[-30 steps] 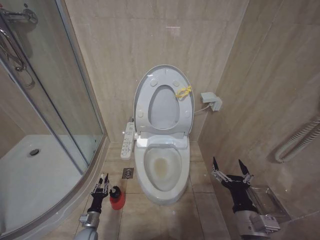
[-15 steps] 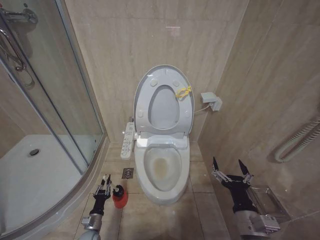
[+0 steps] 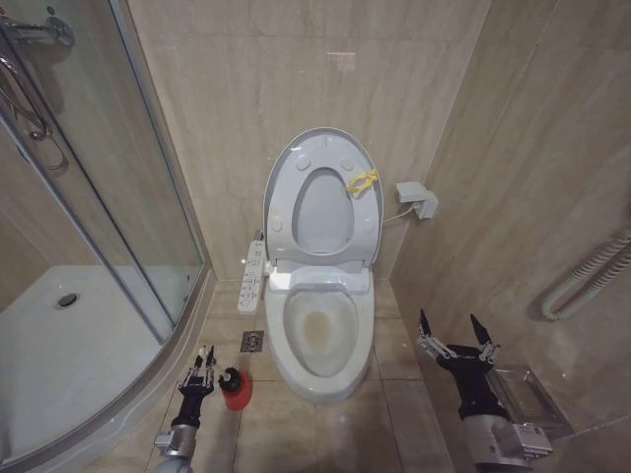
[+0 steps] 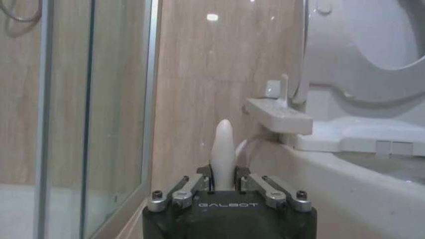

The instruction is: Open the toilet lid, clean the toilet bowl with a toilet brush, close the toilet lid, and flush.

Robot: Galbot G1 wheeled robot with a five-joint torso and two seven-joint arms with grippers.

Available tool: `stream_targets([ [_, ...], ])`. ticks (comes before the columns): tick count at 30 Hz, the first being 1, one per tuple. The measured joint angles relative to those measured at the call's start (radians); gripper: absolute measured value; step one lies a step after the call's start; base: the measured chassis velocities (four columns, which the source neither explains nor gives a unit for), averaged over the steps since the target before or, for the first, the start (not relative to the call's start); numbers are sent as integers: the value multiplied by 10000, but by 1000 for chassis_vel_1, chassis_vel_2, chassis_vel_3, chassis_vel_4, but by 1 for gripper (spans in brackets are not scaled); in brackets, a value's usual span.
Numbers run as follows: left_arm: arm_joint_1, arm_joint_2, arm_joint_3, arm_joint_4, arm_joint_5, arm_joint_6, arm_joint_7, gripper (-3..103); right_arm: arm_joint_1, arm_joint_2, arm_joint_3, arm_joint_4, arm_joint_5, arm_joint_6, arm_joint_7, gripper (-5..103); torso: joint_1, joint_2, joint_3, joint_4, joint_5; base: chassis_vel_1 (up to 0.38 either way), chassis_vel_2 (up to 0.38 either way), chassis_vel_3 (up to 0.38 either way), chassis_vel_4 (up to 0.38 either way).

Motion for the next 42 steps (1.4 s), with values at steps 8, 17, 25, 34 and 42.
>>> stream_targets([
  [8,-394,75,280,600,-341,-22,104,21,0,0,0,0,0,0,0,100,0,0,0,0,2,0,0,0,0],
  [17,-971,66,629,1734,-788,-131,523,21,0,0,0,0,0,0,0,100,0,0,0,0,0,0,0,0,0],
  [25,-831,45,632,2039,-705,33,411,21,0,0,0,0,0,0,0,100,0,0,0,0,1,0,0,0,0],
  [34,-362,155,530,1675,-584,282,326,21,0,0,0,0,0,0,0,100,-1,0,0,-1,2,0,0,0,0],
  [42,175,258,267,689,-639,738,201,21,0,0,0,0,0,0,0,100,-1,0,0,2,1,0,0,0,0],
])
